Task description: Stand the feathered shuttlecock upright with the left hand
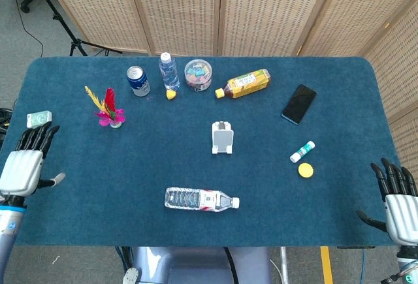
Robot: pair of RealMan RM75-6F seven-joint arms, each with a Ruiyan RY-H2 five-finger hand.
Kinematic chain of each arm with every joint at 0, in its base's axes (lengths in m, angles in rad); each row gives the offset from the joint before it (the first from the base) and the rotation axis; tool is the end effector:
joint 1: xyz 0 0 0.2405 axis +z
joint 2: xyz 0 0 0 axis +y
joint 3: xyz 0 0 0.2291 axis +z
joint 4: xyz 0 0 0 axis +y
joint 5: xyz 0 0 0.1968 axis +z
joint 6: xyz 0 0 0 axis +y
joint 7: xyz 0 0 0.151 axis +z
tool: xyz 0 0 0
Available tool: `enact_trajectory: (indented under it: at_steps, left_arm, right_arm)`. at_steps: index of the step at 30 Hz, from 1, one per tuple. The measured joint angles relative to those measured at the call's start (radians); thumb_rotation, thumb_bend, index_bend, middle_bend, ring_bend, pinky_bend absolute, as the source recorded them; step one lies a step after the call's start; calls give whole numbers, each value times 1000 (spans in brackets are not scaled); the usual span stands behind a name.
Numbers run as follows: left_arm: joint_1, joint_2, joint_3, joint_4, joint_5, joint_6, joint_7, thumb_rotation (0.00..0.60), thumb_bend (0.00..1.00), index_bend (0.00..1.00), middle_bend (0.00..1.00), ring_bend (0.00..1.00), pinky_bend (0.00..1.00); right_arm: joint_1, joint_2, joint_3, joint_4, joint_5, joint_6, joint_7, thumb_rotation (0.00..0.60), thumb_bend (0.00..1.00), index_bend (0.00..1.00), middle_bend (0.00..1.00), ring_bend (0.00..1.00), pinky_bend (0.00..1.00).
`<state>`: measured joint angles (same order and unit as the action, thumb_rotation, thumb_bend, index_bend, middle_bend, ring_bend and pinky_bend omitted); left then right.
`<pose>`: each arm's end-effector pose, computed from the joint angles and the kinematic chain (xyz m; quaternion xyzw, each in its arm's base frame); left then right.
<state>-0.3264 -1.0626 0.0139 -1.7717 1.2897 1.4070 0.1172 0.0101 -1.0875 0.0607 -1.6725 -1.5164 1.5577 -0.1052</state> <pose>-0.2464 0.2312 0.1517 -0.6176 -0.4007 -0.3701 0.5666 -0.2784 -0.1654 0.1740 0.5832 -0.3591 0.3714 0.6269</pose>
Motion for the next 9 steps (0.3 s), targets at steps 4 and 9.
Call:
enact_trajectory:
  at_steps: [4, 9]
  left_arm:
    - [51, -7, 43, 15, 21, 3, -28, 600, 140, 47, 0, 0, 0]
    - [92, -30, 53, 48, 47, 21, -52, 600, 141, 47, 0, 0, 0]
  right_arm:
    - [-2, 0, 1, 0, -2, 6, -2, 600, 0, 0, 0, 0, 0]
    - [-4, 0, 0, 1, -1, 6, -3, 600, 0, 0, 0, 0, 0]
